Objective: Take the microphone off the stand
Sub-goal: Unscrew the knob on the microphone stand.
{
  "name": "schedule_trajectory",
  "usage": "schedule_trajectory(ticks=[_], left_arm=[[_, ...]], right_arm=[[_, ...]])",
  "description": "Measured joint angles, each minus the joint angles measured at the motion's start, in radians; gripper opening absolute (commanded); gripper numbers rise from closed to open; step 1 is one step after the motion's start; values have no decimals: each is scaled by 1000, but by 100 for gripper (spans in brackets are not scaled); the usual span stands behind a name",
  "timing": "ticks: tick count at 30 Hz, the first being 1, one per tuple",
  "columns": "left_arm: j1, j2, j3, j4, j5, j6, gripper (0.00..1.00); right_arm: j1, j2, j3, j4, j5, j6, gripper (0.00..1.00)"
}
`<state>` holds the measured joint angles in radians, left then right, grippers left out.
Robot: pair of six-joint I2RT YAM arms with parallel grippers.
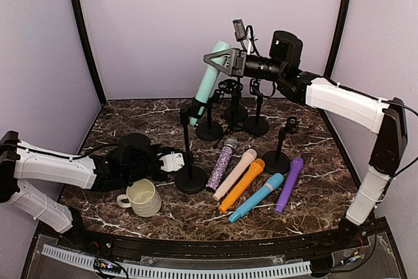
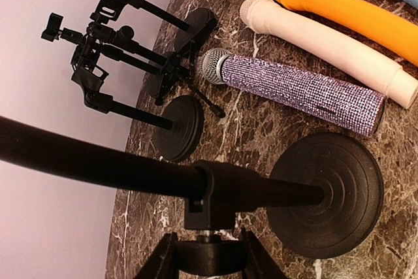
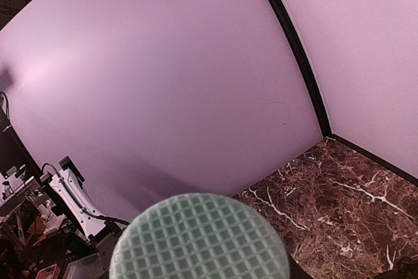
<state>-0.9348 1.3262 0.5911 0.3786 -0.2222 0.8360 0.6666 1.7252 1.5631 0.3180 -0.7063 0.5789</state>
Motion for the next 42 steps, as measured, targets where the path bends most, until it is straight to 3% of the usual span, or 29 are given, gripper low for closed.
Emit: schedule_trajectory(ticks=[16, 34, 39, 42], left_arm=[[-6, 9, 32, -50, -3, -21, 13], [42, 19, 167, -322, 183, -242, 10], [86, 24, 192, -367, 290, -292, 17], [104, 24, 192, -369, 335, -307, 36]], right_arm=[[0, 0, 0, 0, 0, 2, 22], [3, -1, 0, -2, 0, -5, 22], [3, -2, 0, -4, 0, -9, 21], [4, -3, -3, -3, 1, -9, 21]])
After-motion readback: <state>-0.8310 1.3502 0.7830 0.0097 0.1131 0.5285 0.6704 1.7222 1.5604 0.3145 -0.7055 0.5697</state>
